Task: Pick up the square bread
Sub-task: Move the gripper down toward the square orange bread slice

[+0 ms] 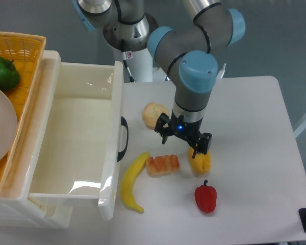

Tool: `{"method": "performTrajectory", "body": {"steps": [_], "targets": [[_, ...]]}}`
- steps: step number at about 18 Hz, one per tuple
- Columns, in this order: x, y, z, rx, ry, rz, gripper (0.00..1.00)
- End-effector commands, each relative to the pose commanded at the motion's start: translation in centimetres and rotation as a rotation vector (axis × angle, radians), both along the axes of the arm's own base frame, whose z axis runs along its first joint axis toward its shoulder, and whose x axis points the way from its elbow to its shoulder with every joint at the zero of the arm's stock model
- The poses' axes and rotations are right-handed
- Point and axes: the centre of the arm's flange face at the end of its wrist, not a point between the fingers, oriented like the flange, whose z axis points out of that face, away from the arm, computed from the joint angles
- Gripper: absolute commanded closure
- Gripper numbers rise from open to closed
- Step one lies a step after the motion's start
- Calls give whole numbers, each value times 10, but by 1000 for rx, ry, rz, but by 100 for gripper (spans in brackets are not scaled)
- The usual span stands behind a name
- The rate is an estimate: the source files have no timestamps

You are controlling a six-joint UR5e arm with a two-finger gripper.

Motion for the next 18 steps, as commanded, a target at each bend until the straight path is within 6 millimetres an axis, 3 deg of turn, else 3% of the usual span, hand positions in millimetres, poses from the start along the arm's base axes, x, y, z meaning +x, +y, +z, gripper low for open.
{"method": "performTrajectory", "body": {"steps": [6,10,12,18], "targets": [[-2,3,-22,-23,-3,-236,0],[-9,11,-64,-40,-47,-388,0],[-3,20,-72,-45,-55,-431,0],[14,20,-93,-62,-91,-513,0]]}}
